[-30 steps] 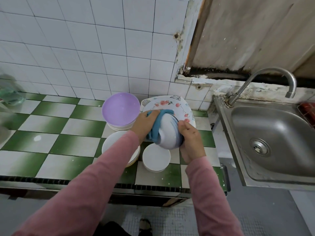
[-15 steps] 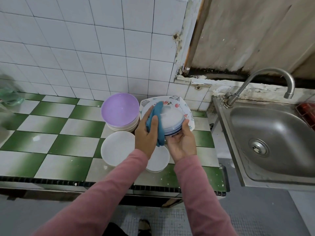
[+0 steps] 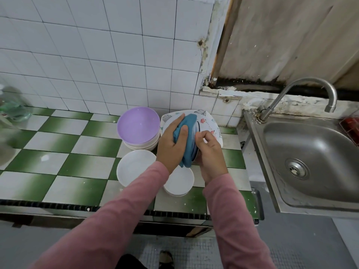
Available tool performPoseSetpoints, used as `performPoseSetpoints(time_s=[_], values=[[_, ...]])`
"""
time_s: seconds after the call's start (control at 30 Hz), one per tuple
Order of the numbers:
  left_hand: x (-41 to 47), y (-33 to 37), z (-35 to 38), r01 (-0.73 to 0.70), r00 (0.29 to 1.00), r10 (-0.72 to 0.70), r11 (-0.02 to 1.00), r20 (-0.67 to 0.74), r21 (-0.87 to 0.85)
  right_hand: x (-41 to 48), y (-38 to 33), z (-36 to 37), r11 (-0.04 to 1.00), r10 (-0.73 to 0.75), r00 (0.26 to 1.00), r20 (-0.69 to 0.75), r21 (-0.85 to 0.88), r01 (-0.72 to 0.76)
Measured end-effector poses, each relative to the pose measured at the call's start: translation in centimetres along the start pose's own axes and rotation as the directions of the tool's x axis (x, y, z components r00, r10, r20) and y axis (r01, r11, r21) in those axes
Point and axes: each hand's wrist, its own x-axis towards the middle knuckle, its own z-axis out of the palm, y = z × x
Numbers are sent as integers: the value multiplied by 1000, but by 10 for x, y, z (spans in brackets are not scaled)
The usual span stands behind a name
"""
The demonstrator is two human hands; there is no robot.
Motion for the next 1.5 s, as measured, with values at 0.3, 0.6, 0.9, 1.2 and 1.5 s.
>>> performPoseSetpoints(time_s=[0.3, 0.6, 0.9, 1.2, 1.5], values=[[5, 0, -7, 172, 977, -170, 985, 129, -3, 4, -7, -25, 948, -60, 988, 142, -301, 101], [1, -12, -7, 407, 913, -381, 866, 143, -292, 6, 18, -29, 811, 244, 966, -88, 565, -154], [5, -7, -6, 551, 797, -603, 701, 37, -452, 14, 38, -19, 838, 285, 940, -191, 525, -147], [16, 12, 1, 454, 820, -561, 756, -110, -472, 6, 48, -17, 980, 83, 988, -127, 191, -57], [13, 29, 4, 521, 781, -623, 689, -46, -504, 8, 59, -31, 972, -230, 973, 30, -51, 231]])
